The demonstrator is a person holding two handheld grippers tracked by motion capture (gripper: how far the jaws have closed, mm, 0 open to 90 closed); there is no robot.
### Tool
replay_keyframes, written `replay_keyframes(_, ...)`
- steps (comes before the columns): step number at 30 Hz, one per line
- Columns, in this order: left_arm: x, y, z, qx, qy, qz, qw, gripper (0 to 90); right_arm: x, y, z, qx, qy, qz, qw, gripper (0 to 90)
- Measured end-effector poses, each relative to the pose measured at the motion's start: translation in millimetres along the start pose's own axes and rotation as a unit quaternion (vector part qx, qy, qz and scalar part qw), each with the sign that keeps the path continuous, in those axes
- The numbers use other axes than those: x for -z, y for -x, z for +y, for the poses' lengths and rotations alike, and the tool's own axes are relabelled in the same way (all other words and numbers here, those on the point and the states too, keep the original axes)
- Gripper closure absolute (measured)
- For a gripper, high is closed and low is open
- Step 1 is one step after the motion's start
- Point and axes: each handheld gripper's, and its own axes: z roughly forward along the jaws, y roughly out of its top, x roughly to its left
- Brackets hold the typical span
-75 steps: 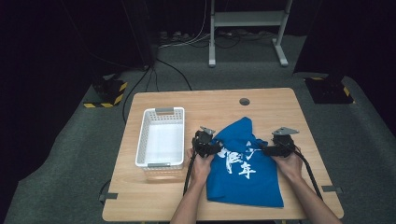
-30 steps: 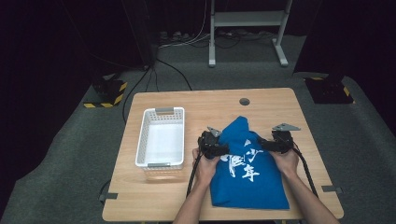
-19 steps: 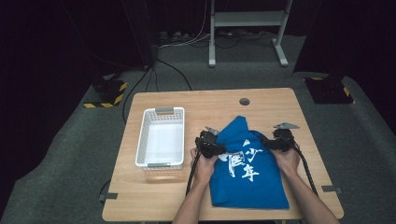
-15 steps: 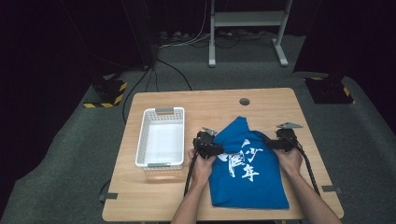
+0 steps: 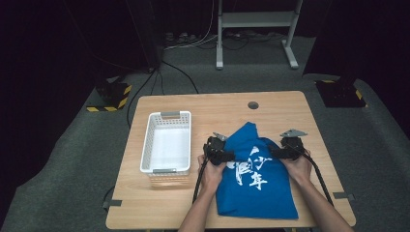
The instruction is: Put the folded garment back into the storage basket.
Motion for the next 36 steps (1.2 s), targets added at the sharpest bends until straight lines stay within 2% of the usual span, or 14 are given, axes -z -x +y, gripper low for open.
replay_keyframes(4,4.1,3.1,-1.6,-0.004,0.015,-0.014,0.9998,23.6,3.1,-0.7,-1.7,0.001,0.0,0.006,1.0,18.1)
replay_keyframes(6,4.6,7.6,6.8,-0.006,0.037,-0.019,0.9991,22.0,2.7,-0.9,1.4,-0.022,0.02,0.014,0.9994,19.3)
replay_keyframes(8,4.3,8.8,9.5,-0.009,0.043,-0.017,0.9989,21.9,2.3,-1.0,3.4,-0.029,0.028,0.015,0.9991,19.5)
replay_keyframes(13,-6.4,7.5,15.4,-0.01,0.02,-0.003,0.9998,22.1,-4.2,-4.6,12.5,-0.045,0.038,0.0,0.9983,20.8)
replay_keyframes(14,-11.4,4.5,13.3,-0.005,0.004,0.0,1.0,22.0,-11.4,-4.4,13.4,-0.048,0.015,-0.003,0.9987,20.5)
replay_keyframes(16,-11.7,0.9,9.6,-0.002,0.005,0.001,1.0,21.2,-17.0,-4.3,12.4,-0.047,0.001,-0.007,0.9989,19.9)
replay_keyframes(19,-10.0,-1.5,8.2,0.0,0.004,0.001,1.0,21.9,-17.1,-1.2,11.7,-0.053,0.001,-0.006,0.9986,19.7)
replay_keyframes(25,-1.1,-10.1,-0.1,0.006,0.006,0.008,0.9999,27.2,-10.6,24.7,4.6,-0.074,-0.005,-0.03,0.9968,20.0)
replay_keyframes(26,0.2,-11.7,-0.4,0.009,0.003,0.01,0.9999,27.2,-10.6,24.7,4.6,-0.074,-0.005,-0.03,0.9968,20.0)
replay_keyframes(27,1.0,-13.0,-0.2,0.014,0.001,0.008,0.9999,27.2,-9.3,28.0,3.7,-0.078,-0.006,-0.032,0.9964,20.2)
replay_keyframes(28,2.5,-14.0,1.1,0.022,0.011,-0.007,0.9997,25.4,-6.7,30.1,3.4,-0.079,-0.002,-0.034,0.9963,20.6)
replay_keyframes(31,3.5,-10.2,4.6,0.019,0.026,-0.017,0.9993,23.6,-3.6,25.4,5.5,-0.077,0.011,-0.028,0.9966,20.6)
replay_keyframes(32,3.3,-8.1,6.5,0.016,0.027,-0.018,0.9993,21.7,-2.7,17.7,8.3,-0.069,0.019,-0.021,0.9972,20.7)
replay_keyframes(36,-2.3,1.2,14.1,-0.011,0.018,-0.004,0.9998,21.8,-8.7,4.8,11.9,-0.05,0.007,-0.014,0.9986,20.7)
